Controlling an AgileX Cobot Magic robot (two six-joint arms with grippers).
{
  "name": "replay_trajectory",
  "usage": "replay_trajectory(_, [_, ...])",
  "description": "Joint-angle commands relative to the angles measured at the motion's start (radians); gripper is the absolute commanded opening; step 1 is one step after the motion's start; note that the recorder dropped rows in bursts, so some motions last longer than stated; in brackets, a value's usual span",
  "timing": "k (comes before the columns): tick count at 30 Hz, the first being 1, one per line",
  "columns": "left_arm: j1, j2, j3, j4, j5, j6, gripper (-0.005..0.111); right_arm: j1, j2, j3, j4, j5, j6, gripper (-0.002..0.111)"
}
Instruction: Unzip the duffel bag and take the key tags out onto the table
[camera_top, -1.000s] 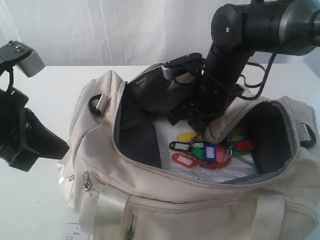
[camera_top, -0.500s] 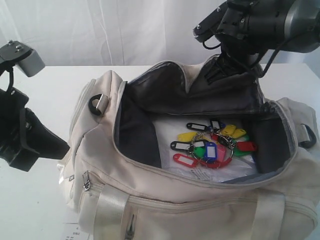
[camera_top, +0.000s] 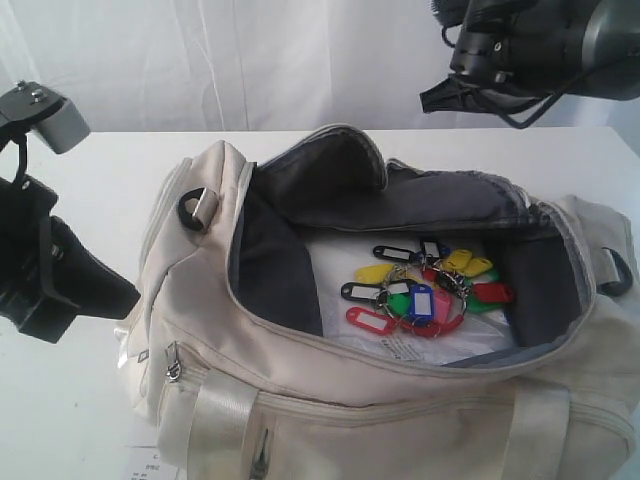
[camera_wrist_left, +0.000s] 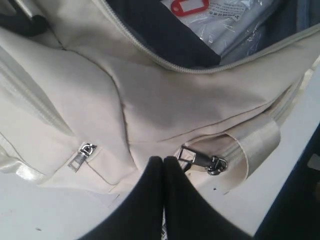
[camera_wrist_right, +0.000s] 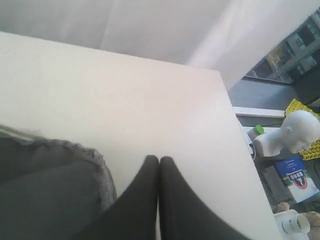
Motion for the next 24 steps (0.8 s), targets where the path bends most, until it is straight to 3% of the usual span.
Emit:
replay_trajectory(1, [0.0, -0.008, 0.006, -0.028, 0.017, 0.001, 0.0, 0.006, -0.092, -0.016, 0.121, -0.08, -0.19, 0.0])
replay_trajectory(5, [0.0, -0.008, 0.006, -0.027, 0.019, 0.003, 0.0, 0.015, -0.148, -0.016, 0.596, -0.171, -0.806, 0.0])
replay_trajectory(8, [0.0, -0.008, 0.006, -0.027, 0.017, 0.003, 0.0, 0.013, -0.137, -0.016, 1.043, -0.086, -1.29, 0.0])
replay_trajectory(10, [0.0, -0.008, 0.006, -0.027, 0.015, 0.003, 0.0, 0.013, -0.109, -0.016, 1.239, 0.016, -1.507, 0.0])
replay_trajectory(13, [0.0, -0.008, 0.006, -0.027, 0.002, 0.005, 0.0, 0.015, -0.05, -0.016, 1.311, 0.036, -1.565, 0.0])
replay_trajectory(16, [0.0, -0.008, 0.006, -0.027, -0.002, 0.005, 0.0, 0.015, 0.014, -0.016, 1.281, -0.084, -1.496, 0.0])
replay_trajectory(20, [0.0, -0.008, 0.006, -0.027, -0.002, 0.005, 0.0, 0.013, 0.084, -0.016, 1.276, -0.364, -1.453, 0.0])
replay_trajectory(24, [0.0, -0.008, 0.006, -0.027, -0.002, 0.007, 0.0, 0.013, 0.152, -0.016, 1.231, -0.757, -1.455, 0.0])
